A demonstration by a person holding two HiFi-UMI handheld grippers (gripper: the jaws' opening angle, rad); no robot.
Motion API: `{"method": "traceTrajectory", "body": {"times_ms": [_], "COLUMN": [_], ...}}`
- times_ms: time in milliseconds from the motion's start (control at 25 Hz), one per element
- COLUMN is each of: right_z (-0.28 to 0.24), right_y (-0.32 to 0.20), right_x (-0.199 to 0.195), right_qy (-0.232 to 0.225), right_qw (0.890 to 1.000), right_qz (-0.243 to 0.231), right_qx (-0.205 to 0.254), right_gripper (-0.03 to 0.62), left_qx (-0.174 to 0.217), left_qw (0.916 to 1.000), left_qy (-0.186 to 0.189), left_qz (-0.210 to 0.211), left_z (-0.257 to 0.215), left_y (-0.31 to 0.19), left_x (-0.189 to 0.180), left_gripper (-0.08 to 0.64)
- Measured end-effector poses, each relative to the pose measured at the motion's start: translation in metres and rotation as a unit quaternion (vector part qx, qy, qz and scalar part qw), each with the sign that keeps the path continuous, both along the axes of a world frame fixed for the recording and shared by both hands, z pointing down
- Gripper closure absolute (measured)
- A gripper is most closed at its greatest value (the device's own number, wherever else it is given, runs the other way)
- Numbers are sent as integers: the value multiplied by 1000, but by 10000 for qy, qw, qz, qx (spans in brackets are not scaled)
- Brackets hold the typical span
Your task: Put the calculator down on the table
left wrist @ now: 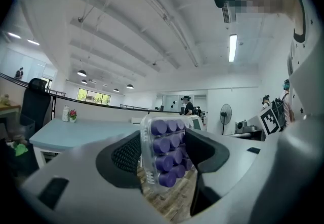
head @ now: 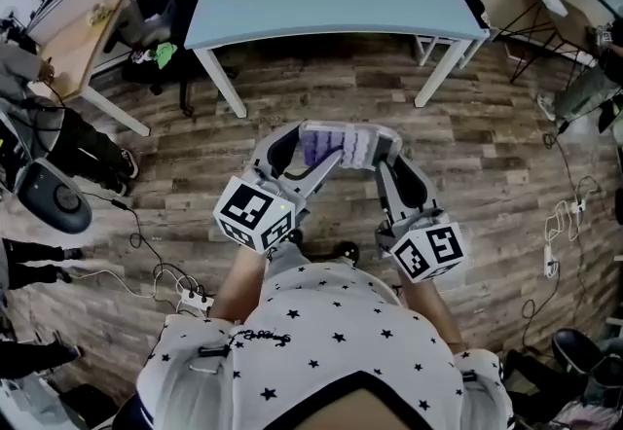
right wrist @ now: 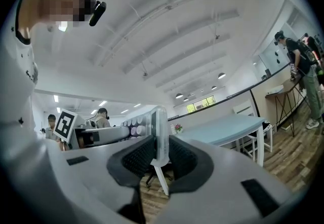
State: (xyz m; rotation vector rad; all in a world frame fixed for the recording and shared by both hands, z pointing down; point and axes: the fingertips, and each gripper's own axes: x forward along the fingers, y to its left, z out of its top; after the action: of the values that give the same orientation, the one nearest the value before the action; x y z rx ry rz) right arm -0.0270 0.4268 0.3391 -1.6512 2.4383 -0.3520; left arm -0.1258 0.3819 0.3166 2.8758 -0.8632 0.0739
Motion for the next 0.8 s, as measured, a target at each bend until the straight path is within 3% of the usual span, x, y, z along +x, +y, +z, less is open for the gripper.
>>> {"method": "traceTrajectory", "body": {"times_ms": [480, 800], "right_z": [7, 5], "right_y": [14, -14], "right_x": [25, 47], "right_qy": [-238, -184], "right_qw": [9994, 9998], "right_qz": [-260, -45], "right_qx": [24, -11], "right_gripper": [515, 515], "left_qx": [7, 8], "left_qw": [9993, 9998], "left_qy": [-273, -190], "left_qz": [-237, 9], "left_z": [1, 1], "left_y": [19, -14], "left_x": [24, 48], "left_gripper": [275, 275]}}
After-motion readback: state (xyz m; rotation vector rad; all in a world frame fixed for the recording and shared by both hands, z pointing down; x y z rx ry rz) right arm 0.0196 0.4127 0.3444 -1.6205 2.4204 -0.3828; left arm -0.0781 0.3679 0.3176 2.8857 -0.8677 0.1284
